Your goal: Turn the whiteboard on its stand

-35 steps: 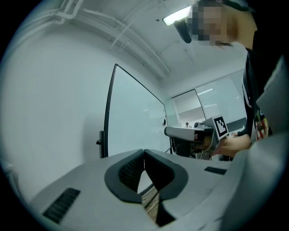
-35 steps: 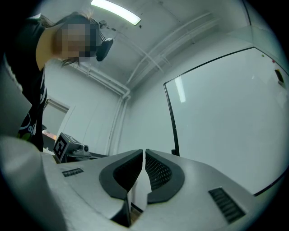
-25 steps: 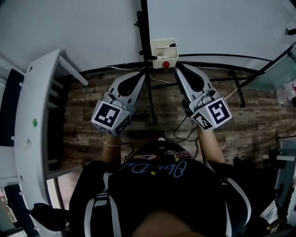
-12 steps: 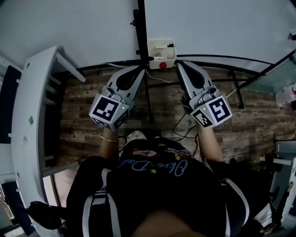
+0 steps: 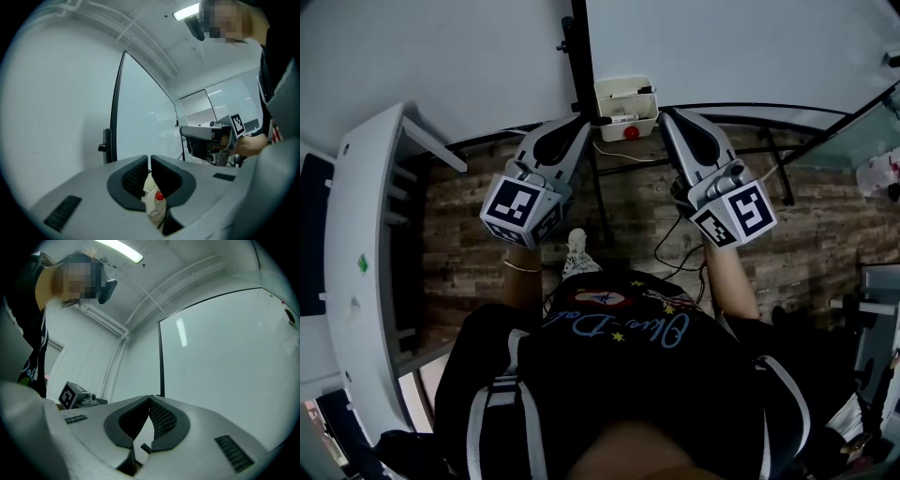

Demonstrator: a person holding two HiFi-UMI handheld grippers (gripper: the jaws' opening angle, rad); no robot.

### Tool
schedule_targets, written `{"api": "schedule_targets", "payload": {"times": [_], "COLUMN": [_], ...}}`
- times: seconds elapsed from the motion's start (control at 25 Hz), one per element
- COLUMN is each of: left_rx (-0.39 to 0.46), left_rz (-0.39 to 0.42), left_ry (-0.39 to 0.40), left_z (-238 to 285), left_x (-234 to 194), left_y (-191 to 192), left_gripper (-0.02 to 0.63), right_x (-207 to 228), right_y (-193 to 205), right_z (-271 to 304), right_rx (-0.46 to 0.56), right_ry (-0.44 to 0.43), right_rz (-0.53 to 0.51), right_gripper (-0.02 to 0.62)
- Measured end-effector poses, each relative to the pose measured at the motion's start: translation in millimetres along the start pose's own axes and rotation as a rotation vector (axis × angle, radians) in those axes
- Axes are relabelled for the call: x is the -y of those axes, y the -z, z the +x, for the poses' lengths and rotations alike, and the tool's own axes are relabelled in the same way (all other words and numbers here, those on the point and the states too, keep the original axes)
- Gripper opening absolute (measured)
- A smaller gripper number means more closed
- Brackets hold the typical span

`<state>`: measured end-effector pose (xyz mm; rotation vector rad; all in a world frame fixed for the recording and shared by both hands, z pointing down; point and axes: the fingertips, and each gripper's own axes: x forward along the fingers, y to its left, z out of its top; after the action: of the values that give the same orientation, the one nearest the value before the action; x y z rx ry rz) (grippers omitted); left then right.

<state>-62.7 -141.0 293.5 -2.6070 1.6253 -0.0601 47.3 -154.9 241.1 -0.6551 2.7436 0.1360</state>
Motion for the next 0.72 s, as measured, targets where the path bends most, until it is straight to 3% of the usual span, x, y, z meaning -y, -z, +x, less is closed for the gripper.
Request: {"api": "schedule_targets", "payload": {"times": [0.28,0.72], "left_rx": [0.014,-0.037], "left_rz": [-0.020,-0.028], "left_ry": [-0.003,0.042], "left_z": [16.1,45.4], "left_x": [-36.8,-74.1], "left_y": [2.4,25.5], "left_gripper": [0.021,0.066], "right_x": [2.7,10.6], "right_y": [11.3,34.2], "right_z": [35.2,82.1], "right_rx": [-0.025,-0.084], "right_ry": [-0.009,-0.015], "right_rz": [-0.014,-0.031], "right_gripper": [0.028,0.041]}}
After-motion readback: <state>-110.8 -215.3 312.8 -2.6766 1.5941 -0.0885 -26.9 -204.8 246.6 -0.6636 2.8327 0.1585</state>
